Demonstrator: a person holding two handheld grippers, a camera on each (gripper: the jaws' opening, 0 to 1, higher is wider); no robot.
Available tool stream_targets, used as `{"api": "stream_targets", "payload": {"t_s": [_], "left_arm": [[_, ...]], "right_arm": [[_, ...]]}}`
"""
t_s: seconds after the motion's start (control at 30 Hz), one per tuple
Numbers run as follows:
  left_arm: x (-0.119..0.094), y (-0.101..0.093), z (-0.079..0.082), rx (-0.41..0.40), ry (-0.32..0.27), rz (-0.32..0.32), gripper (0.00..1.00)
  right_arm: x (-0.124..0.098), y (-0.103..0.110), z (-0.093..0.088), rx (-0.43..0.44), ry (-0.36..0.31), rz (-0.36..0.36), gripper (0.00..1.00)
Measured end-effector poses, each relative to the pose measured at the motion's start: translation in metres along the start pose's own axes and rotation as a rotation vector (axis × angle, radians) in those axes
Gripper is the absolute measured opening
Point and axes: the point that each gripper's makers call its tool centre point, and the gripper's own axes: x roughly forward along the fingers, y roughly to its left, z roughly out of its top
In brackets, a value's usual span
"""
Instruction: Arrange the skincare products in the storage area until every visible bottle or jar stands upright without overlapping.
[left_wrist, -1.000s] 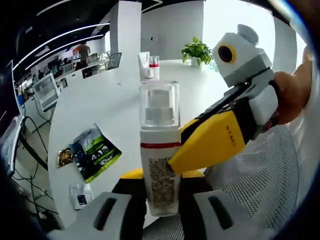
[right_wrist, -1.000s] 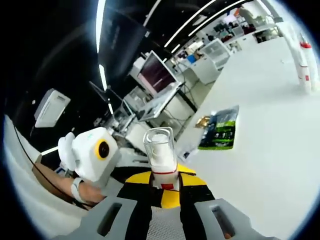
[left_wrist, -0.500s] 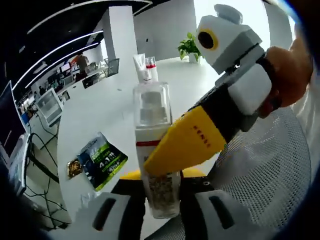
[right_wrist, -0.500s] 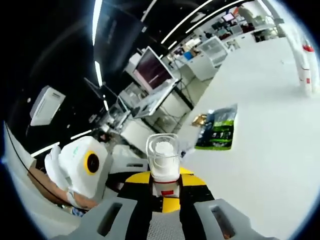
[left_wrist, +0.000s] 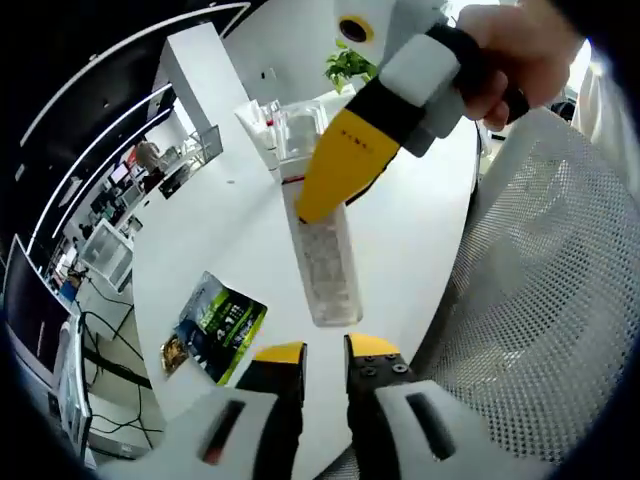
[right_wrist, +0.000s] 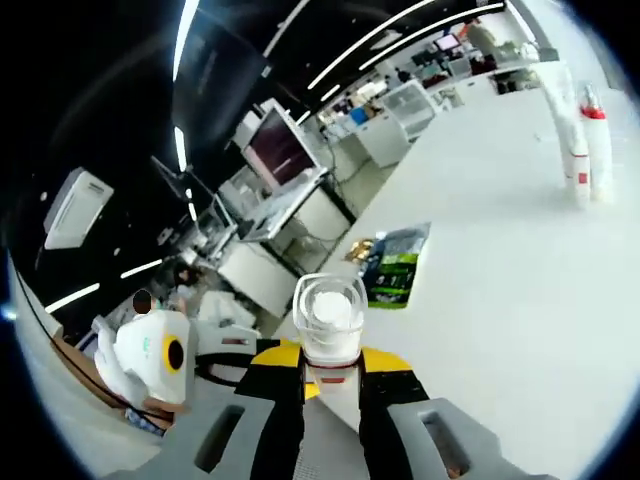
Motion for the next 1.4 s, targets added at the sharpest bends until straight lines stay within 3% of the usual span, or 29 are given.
{"api": "stream_targets", "payload": {"t_s": [0.07,0.2,0.33,0.7,0.97,1.13,1.3,1.4], "left_arm": [[0.000,0.009,-0.004,-0.020,0.026,0.038,0.01],[-0.001,0.012,0.000,-0.020,-0.005,0.057,0.05],[0.000,0.013,-0.005,-0.036,0.021,0.054,0.02],[0.001,0.016,-0.009,-0.040,0.038,0.062,0.00],[0.000,0.017,-0.009,-0.043,0.041,0.066,0.00],[0.001,0.018,-0.011,-0.048,0.050,0.070,0.00],[0.001,0.018,-0.012,-0.050,0.059,0.072,0.00],[0.002,0.018,-0.013,-0.054,0.064,0.073,0.00]], "right_arm": [[-0.007,-0.019,0.007,-0.001,-0.012,-0.049,0.15],[-0.030,-0.068,0.030,0.006,-0.048,-0.183,0.15],[-0.049,-0.106,0.051,0.013,-0.090,-0.288,0.15],[-0.080,-0.198,0.090,-0.084,-0.079,-0.552,0.15],[-0.082,-0.242,0.114,-0.156,-0.026,-0.652,0.15],[-0.078,-0.260,0.128,-0.164,-0.018,-0.676,0.15],[-0.071,-0.272,0.132,-0.213,0.031,-0.693,0.15],[-0.069,-0.279,0.138,-0.202,0.020,-0.699,0.15]]}}
